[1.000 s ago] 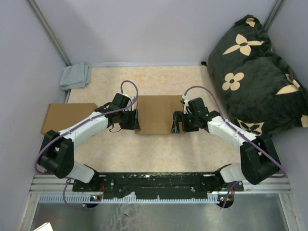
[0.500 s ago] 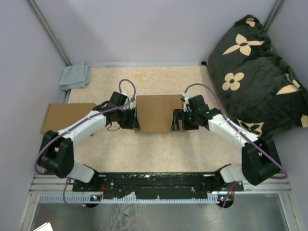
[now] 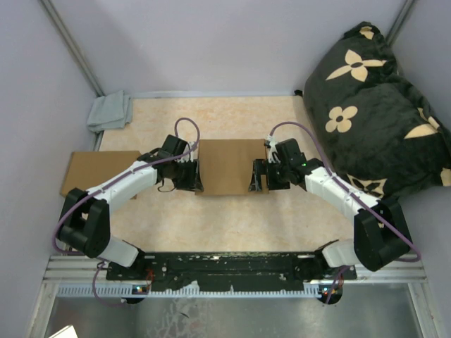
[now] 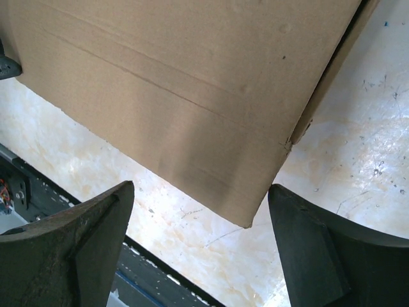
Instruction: Fold the paper box
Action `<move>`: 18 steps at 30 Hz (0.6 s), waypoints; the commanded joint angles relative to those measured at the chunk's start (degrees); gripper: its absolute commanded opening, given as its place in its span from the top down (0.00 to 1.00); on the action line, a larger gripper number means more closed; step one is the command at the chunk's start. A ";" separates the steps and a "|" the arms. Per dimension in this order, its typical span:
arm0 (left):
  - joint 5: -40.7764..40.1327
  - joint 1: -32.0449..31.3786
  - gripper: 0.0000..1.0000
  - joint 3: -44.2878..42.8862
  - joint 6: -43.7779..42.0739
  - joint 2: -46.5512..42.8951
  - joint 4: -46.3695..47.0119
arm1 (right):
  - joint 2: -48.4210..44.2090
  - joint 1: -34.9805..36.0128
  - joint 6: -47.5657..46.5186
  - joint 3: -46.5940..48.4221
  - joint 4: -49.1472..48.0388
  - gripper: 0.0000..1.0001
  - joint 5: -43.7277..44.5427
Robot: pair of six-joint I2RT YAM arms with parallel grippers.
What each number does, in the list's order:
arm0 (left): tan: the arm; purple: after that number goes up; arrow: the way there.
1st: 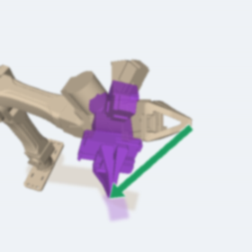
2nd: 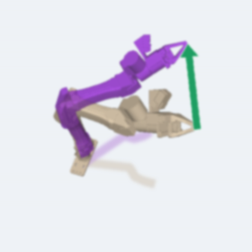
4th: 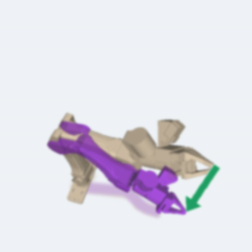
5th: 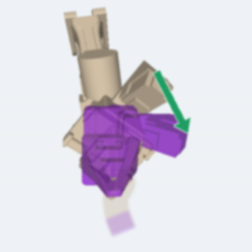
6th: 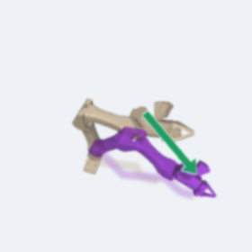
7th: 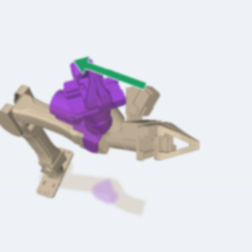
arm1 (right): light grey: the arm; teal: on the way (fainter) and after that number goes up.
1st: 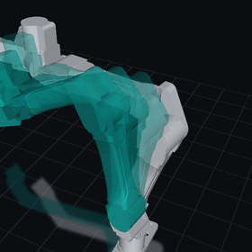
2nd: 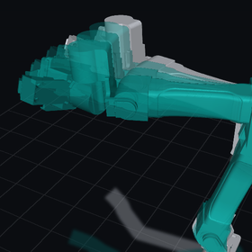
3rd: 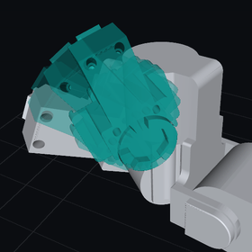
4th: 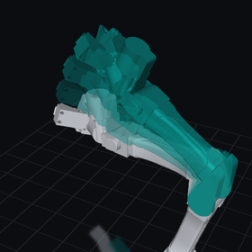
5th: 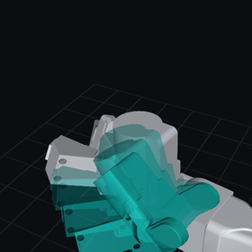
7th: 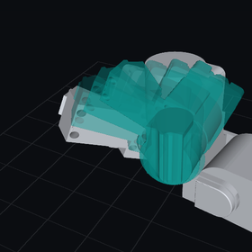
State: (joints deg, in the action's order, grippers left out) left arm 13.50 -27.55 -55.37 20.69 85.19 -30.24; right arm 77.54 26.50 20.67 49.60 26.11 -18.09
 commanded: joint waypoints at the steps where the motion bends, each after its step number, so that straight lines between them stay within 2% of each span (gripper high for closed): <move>1: 0.15 0.16 0.55 -0.04 -0.53 0.22 1.07 | 0.22 0.48 0.25 0.84 -2.67 0.14 -1.16; 7: 4.71 0.34 0.55 0.26 0.67 -0.29 2.91 | -0.10 0.48 0.18 0.88 -2.47 0.14 -1.17; 18: 4.54 1.08 0.55 1.89 0.85 0.42 5.22 | 0.14 0.48 0.34 0.03 -3.46 0.14 -1.56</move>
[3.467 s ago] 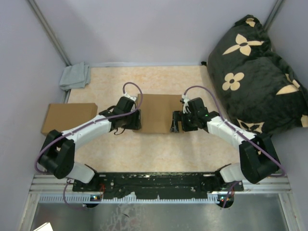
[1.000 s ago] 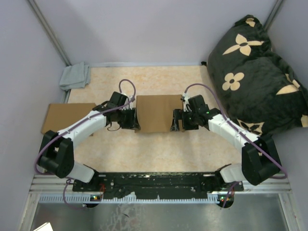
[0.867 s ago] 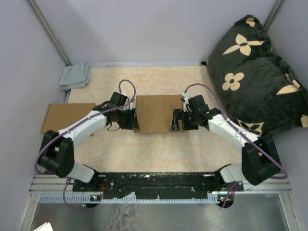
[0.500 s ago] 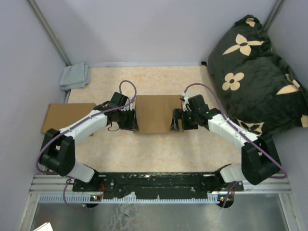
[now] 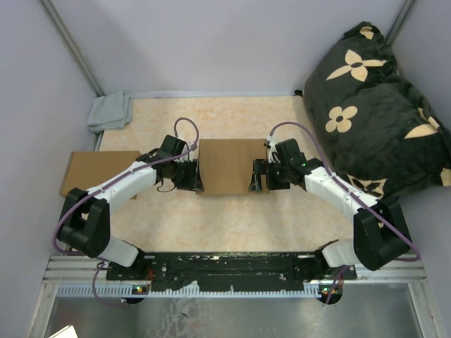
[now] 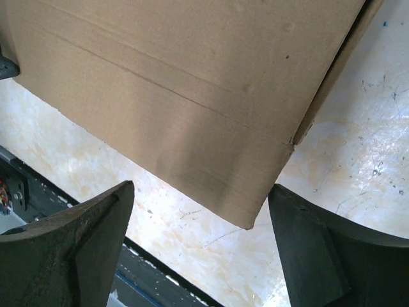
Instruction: Fold the paper box
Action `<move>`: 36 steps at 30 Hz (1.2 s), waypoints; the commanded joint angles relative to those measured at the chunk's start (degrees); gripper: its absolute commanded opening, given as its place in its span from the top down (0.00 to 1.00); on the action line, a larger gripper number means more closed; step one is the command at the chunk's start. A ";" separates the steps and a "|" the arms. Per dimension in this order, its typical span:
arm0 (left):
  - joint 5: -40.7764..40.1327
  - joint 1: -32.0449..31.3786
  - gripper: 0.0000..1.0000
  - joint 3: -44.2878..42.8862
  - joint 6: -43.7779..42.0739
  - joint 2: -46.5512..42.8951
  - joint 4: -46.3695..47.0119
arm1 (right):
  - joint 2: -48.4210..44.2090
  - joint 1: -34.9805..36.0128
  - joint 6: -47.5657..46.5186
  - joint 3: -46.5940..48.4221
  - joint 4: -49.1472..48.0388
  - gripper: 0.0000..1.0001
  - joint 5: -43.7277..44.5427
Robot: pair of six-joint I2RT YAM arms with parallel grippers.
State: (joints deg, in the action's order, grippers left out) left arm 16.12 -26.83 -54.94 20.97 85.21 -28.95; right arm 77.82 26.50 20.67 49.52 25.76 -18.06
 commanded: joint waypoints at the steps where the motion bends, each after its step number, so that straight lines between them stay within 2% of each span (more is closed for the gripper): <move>1: 1.65 0.47 0.56 2.01 0.75 0.66 4.51 | 0.04 0.48 0.26 -0.06 -3.31 0.14 -1.55; 12: -2.44 0.56 0.57 2.94 1.19 0.98 6.94 | 1.52 0.48 -0.21 -2.75 -6.31 0.15 1.79; 18: -8.24 0.63 0.57 3.96 2.15 -0.18 8.42 | 2.57 0.48 -0.23 -4.61 -9.32 0.16 5.82; 22: -10.50 0.49 0.57 6.58 3.37 -2.23 12.55 | 2.47 0.48 -0.04 -5.92 -12.28 0.16 7.55; 29: -8.69 0.46 0.59 12.71 6.47 -6.24 23.34 | 2.80 0.48 1.08 -7.57 -16.96 0.18 6.29; 36: -8.90 0.47 0.61 14.76 7.13 -4.23 29.40 | 4.88 0.48 1.31 -8.24 -19.47 0.21 6.98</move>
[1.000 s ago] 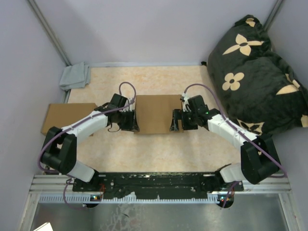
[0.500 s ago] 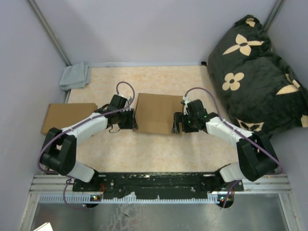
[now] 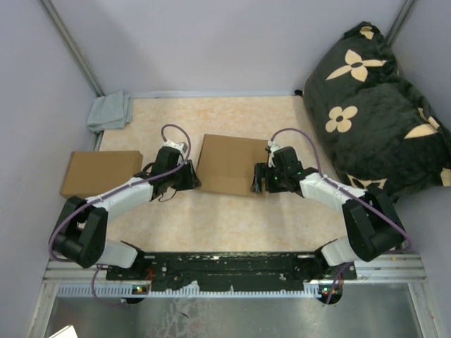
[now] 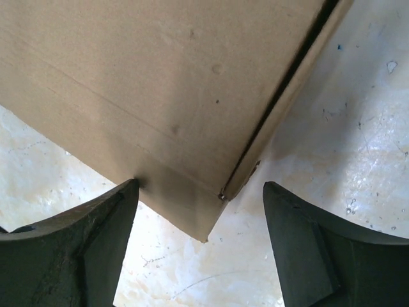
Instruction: Fold the paper box
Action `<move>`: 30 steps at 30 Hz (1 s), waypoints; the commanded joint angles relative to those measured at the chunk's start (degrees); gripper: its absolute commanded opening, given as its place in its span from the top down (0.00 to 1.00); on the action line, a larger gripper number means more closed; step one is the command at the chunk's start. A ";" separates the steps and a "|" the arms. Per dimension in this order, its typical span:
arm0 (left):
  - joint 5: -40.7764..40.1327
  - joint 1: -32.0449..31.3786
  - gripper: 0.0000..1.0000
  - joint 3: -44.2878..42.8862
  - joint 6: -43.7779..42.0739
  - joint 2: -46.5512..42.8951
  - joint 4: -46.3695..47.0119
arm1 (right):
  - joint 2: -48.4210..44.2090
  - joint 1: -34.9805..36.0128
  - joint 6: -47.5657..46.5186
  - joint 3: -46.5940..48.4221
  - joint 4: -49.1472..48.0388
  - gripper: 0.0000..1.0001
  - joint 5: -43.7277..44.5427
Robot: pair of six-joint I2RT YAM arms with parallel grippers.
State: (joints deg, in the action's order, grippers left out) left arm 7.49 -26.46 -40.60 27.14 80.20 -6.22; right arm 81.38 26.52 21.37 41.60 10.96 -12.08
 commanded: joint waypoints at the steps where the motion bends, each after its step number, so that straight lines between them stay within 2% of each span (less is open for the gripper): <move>1: -0.26 0.11 0.62 0.77 1.01 1.16 7.67 | 1.54 0.46 0.61 -0.56 -5.15 0.23 1.36; 6: -0.13 0.05 0.64 2.04 0.74 2.25 10.63 | 2.91 0.46 0.61 -1.73 -7.86 0.35 1.90; 9: -1.27 0.08 0.65 2.68 0.46 1.65 10.52 | 3.30 0.46 0.61 -2.09 -7.82 0.37 3.04; 12: -2.90 0.02 0.65 2.96 0.27 0.03 9.10 | 2.47 0.54 0.37 -2.07 -6.09 0.33 3.13; 15: -4.79 0.06 0.59 2.83 0.39 -2.50 6.41 | 0.25 0.55 -0.32 -1.56 -1.58 0.25 3.22; 21: -7.78 0.09 0.49 0.57 1.91 -8.31 -4.01 | -9.32 0.55 -1.33 -0.71 5.50 0.21 6.03; 23: -5.97 0.01 0.53 0.93 1.97 -10.76 -4.69 | -11.23 0.55 -1.25 1.48 6.69 0.21 7.45; 25: -2.52 0.02 0.61 2.01 1.30 -12.78 -3.32 | -11.18 0.47 -1.50 5.16 6.33 0.23 8.03; 26: -0.38 -0.02 0.68 2.81 0.93 -13.39 -2.13 | -10.07 0.46 -1.95 7.33 5.70 0.27 8.18; 27: 1.61 -0.08 0.77 3.84 0.66 -13.65 -0.53 | -8.19 0.46 -2.54 10.33 4.91 0.37 8.20; 28: 3.87 -0.05 0.93 4.55 0.39 -13.33 1.13 | -4.71 0.32 -3.20 13.91 4.62 0.50 8.07; 29: 6.15 0.00 0.99 5.01 0.43 -12.62 2.25 | -1.22 0.18 -4.19 17.62 4.47 0.64 7.78; 30: 7.26 -0.15 1.00 5.10 0.37 -11.57 2.99 | 2.36 0.01 -4.61 21.75 4.19 0.76 7.51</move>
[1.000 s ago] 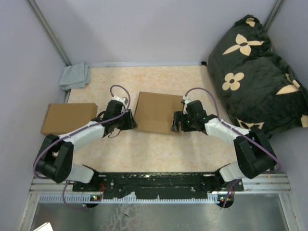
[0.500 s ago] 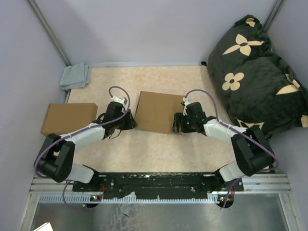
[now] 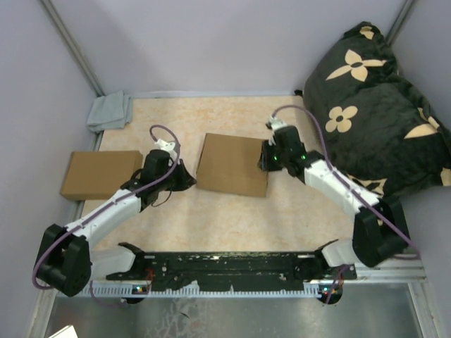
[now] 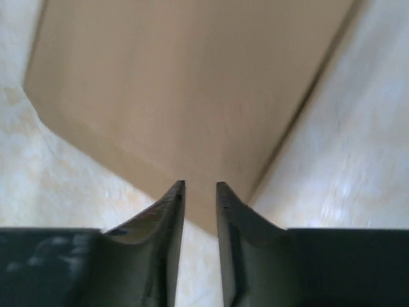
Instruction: Fold the paper box
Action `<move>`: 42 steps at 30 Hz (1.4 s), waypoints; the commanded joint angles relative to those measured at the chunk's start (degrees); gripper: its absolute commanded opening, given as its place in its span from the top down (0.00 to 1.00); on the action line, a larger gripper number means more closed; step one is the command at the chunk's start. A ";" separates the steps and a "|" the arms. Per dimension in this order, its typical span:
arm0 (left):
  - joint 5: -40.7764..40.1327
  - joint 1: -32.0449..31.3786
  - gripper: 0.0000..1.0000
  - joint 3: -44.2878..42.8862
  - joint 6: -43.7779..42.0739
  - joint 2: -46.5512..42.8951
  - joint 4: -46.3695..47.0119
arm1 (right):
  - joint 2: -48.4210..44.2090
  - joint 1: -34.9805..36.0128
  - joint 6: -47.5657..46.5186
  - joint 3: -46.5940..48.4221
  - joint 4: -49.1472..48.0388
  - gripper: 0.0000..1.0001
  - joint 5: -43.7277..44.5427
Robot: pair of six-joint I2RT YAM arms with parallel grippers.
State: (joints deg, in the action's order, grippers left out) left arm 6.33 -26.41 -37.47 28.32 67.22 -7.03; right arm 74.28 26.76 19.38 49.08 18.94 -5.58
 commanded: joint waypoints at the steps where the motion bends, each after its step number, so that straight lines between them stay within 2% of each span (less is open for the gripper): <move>1: 10.12 -0.64 1.00 1.92 -1.28 2.52 4.34 | 13.18 -0.57 -3.04 18.29 -4.10 0.86 0.41; 2: 10.19 -1.42 1.00 1.86 -1.50 3.43 4.74 | 16.93 -0.71 -3.29 22.33 -4.09 0.93 -0.43; 3: 9.95 -2.29 1.00 1.93 -1.69 4.09 5.25 | 20.87 -0.93 -3.51 26.37 -4.13 0.95 -1.18; 6: 7.08 -5.34 1.00 2.51 -2.05 5.28 6.23 | 32.68 -1.34 -3.60 39.43 -3.60 0.96 -1.78; 12: 1.09 -8.54 1.00 3.94 -2.32 8.87 8.60 | 53.19 -1.54 -5.21 60.47 0.35 0.90 -1.24; 16: -2.98 -8.83 1.00 2.68 -4.06 13.78 10.99 | 66.76 -1.50 -7.57 76.27 9.62 0.87 -7.25; 18: -5.31 -8.90 1.00 0.42 -4.96 17.74 11.62 | 70.26 -1.18 -9.52 81.04 14.83 0.87 -11.73; 20: -7.26 -8.98 1.00 -2.15 -5.15 21.16 12.44 | 69.75 -0.31 -11.87 79.63 16.92 0.87 -15.41; 26: -18.25 -11.47 1.00 -2.00 -0.63 22.37 23.05 | 57.26 5.09 -17.67 55.95 11.36 0.86 -25.08; 29: -23.28 -13.50 1.00 -2.67 0.47 23.44 25.00 | 54.05 8.78 -20.35 50.75 12.90 0.84 -28.49; 33: -28.28 -17.26 1.00 -1.32 1.11 21.28 24.79 | 53.08 10.72 -19.96 50.23 15.27 0.82 -25.43; 35: -28.30 -18.62 0.96 0.85 1.43 17.75 24.42 | 52.88 10.15 -18.89 51.08 15.76 0.81 -21.42; 42: -20.05 -20.04 0.81 5.16 5.67 2.30 12.70 | 51.80 4.84 -14.17 55.24 15.17 0.81 -17.35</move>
State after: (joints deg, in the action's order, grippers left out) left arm -16.80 -46.15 -31.51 30.15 77.01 1.41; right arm 129.03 30.63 0.84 101.80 26.89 -18.63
